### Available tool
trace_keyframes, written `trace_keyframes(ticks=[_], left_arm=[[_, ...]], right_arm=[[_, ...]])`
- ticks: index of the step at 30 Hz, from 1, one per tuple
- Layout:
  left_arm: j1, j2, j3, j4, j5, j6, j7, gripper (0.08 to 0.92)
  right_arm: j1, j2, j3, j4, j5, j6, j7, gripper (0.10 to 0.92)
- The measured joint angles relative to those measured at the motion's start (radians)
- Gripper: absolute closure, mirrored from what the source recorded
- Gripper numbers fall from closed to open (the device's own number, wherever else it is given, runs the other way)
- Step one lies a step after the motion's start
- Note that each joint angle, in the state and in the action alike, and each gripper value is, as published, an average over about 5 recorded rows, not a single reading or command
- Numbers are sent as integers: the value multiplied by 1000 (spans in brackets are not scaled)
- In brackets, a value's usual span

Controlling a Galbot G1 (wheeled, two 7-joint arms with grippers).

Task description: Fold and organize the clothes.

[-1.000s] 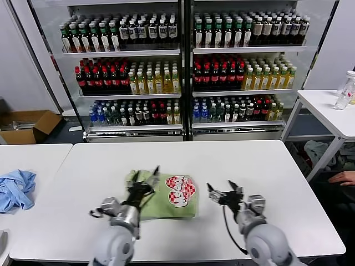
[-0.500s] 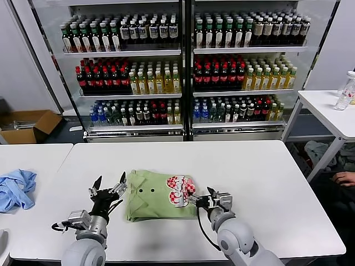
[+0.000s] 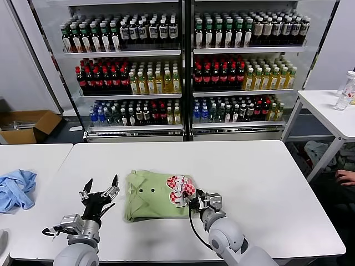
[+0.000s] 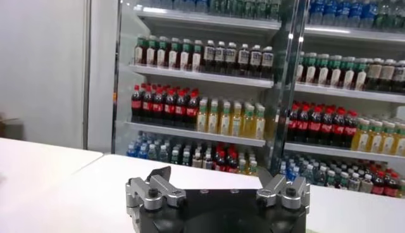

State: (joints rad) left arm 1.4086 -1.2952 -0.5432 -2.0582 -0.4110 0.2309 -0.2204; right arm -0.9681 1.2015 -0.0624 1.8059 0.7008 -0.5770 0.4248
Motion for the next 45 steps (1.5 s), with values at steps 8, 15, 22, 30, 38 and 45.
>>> trace_keyframes(ticks=[8, 15, 22, 30, 38, 45], left_arm=[[2, 13, -6, -2, -8, -2, 2, 177], [5, 19, -6, -7, -14, -4, 3, 177], [15, 16, 4, -20, -10, -3, 3, 177], [28, 10, 7, -32, 2, -2, 4, 177], [42, 7, 3, -46, 14, -5, 9, 177], [47, 1, 7, -53, 22, -5, 10, 177]], right_arm=[[-4, -14, 13, -5, 29, 1, -3, 691], [-16, -70, 70, -9, 22, 1, -26, 884], [-20, -170, 173, -21, -36, 4, -96, 888], [-49, -228, 252, 4, -137, 67, -147, 672], [-100, -257, 311, 45, -230, 168, -164, 438], [-149, -265, 352, 88, -277, 245, -178, 267]])
